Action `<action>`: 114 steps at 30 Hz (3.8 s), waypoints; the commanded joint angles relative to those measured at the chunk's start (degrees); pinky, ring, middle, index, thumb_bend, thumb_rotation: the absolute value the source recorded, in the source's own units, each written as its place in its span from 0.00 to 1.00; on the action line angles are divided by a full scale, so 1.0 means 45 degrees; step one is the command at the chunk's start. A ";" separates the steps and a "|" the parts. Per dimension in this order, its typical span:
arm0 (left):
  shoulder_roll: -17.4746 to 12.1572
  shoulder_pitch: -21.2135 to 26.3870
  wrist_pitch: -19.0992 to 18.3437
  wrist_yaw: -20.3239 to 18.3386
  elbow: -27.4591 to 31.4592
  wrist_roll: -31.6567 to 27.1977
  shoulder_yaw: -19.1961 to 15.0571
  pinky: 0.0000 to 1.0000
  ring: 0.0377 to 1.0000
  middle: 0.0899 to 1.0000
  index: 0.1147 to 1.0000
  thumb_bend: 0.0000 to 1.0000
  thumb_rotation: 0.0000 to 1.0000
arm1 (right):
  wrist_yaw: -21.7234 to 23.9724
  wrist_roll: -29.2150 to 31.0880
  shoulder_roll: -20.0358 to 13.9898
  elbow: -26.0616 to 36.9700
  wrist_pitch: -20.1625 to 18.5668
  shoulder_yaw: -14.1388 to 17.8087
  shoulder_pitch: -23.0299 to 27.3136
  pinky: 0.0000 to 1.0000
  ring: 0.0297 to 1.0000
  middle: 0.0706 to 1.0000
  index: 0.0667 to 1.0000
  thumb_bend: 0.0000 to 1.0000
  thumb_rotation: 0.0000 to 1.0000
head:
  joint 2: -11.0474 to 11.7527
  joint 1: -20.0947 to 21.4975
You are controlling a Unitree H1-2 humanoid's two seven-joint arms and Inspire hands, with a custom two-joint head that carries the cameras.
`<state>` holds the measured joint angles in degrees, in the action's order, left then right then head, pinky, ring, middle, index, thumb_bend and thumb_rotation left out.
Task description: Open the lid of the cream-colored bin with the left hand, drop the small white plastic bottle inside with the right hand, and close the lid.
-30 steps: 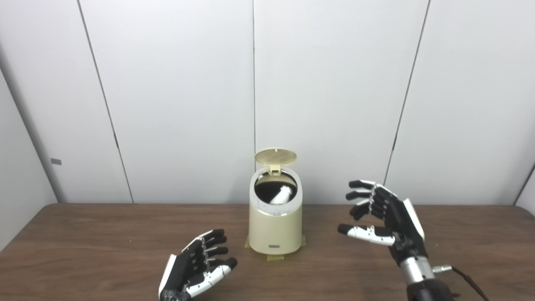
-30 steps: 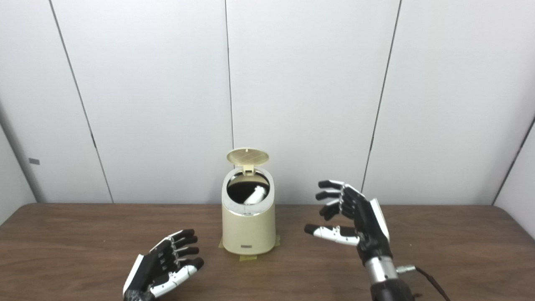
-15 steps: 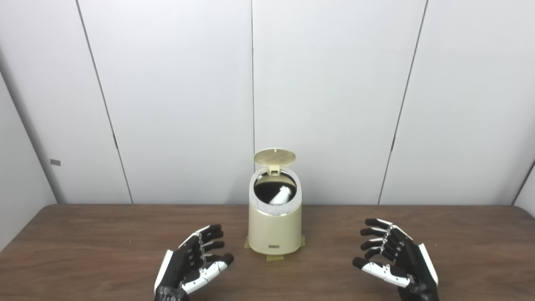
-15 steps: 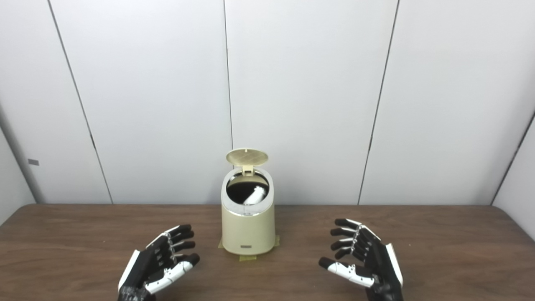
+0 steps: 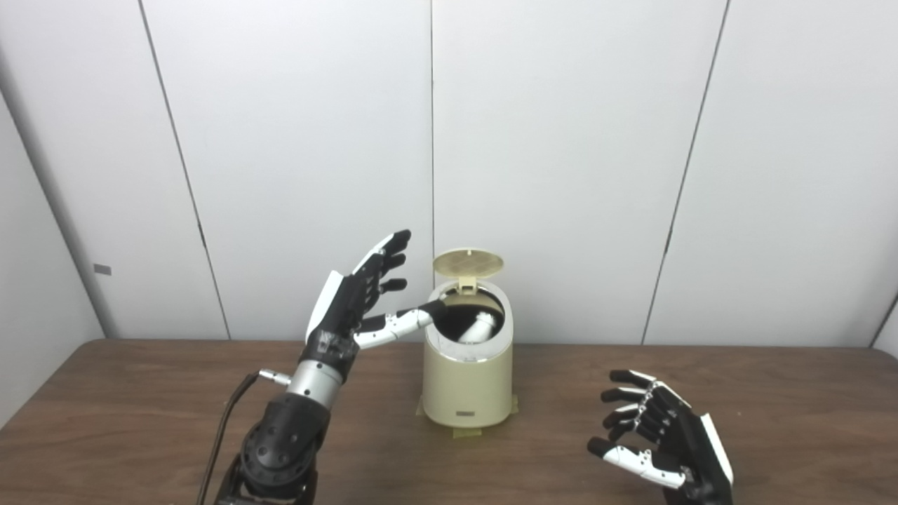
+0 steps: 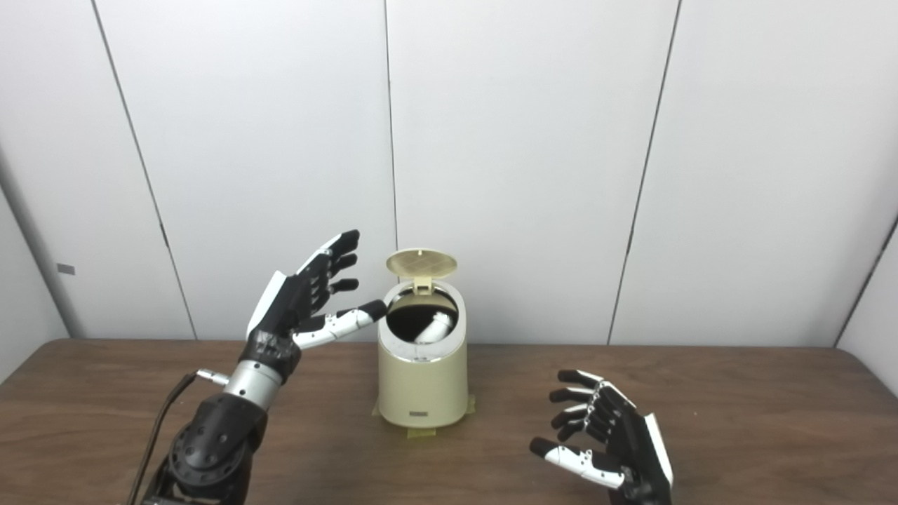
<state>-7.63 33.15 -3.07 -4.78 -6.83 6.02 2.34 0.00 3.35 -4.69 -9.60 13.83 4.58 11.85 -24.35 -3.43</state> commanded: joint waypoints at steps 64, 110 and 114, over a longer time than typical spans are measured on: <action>-0.2938 0.3017 -0.0282 -0.3766 0.0710 0.6102 0.3661 1.00 0.99 0.81 0.76 1.00 0.45 | -0.0508 -0.0620 0.0504 0.1069 -0.0543 -0.0288 0.0183 0.34 0.43 0.55 0.63 0.77 0.20 | -0.0357 0.0539; -0.2876 0.1755 0.0171 -0.4774 0.0727 0.8945 0.5229 1.00 0.99 0.82 0.81 1.00 0.42 | -0.0416 -0.0640 0.0426 0.1678 -0.0838 -0.0318 0.0081 0.35 0.45 0.58 0.64 0.74 0.20 | -0.0935 0.0592; -0.2807 0.1672 0.0168 -0.4791 0.0515 0.8797 0.5223 1.00 0.99 0.83 0.82 1.00 0.40 | -0.0465 -0.0698 0.0436 0.1712 -0.0880 -0.0316 0.0074 0.35 0.45 0.57 0.64 0.75 0.21 | -0.0951 0.0573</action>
<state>-20.27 40.26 -1.99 -25.33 -3.04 45.45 25.42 -2.18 0.24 -2.56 -4.08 8.98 3.12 10.74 -28.56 -0.79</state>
